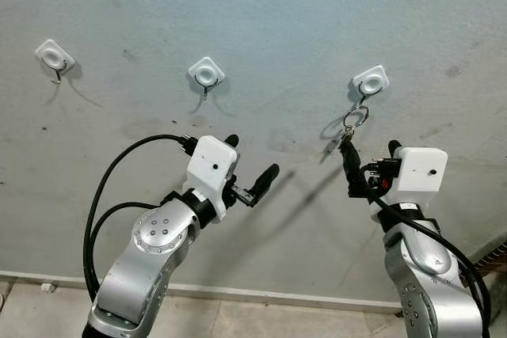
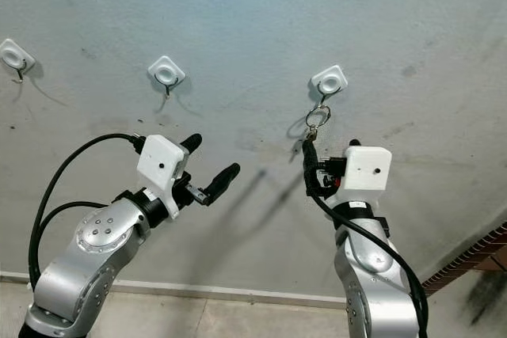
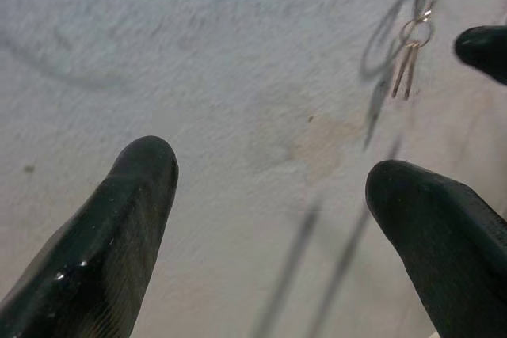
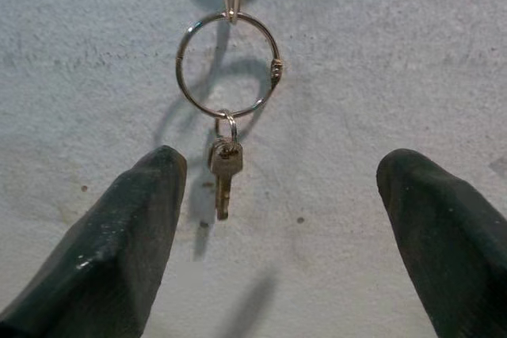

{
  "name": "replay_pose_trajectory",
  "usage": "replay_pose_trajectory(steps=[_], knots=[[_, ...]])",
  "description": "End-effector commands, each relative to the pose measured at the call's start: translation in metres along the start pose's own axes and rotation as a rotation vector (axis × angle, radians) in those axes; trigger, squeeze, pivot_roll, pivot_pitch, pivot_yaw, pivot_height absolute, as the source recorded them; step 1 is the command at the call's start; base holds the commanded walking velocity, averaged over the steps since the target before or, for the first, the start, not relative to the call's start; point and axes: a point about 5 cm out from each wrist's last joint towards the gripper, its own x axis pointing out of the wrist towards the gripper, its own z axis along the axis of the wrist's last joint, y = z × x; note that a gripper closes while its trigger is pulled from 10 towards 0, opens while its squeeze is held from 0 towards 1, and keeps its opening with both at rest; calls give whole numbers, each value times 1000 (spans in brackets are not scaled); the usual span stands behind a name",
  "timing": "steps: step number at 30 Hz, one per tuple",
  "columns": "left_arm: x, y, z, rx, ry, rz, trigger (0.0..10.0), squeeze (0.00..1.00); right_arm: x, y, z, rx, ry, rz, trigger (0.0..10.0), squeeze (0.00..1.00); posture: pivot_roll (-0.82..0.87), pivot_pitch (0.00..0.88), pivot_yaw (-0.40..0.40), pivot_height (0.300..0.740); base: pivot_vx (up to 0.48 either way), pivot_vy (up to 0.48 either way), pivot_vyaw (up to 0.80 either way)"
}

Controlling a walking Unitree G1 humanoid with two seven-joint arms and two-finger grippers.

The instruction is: Hang keys on a hook

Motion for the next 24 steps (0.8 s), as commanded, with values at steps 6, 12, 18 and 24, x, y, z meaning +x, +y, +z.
replay_pose_trajectory(steps=[6, 12, 18, 24], knots=[[2, 2, 0, -4, -7, 20, 10000, 0, -3, -5, 4, -20, 3, -14, 10000, 180, 159, 0, -52, 740, 0, 0, 0], [3, 9, -1, -13, -8, 64, 10000, 0, -4, -7, 3, -6, 14, -39, 10000, 0, 158, 0, -50, 740, 0, 0, 0], [3, 11, -1, -11, -10, 80, 10000, 0, -6, -7, 2, -1, 25, -41, 10000, 0, 155, 0, -50, 740, 0, 0, 0], [2, 11, -2, -14, -7, 78, 10000, 0, -6, -7, 1, 2, 32, -41, 10000, 0, 156, 0, -52, 740, 0, 0, 0]])
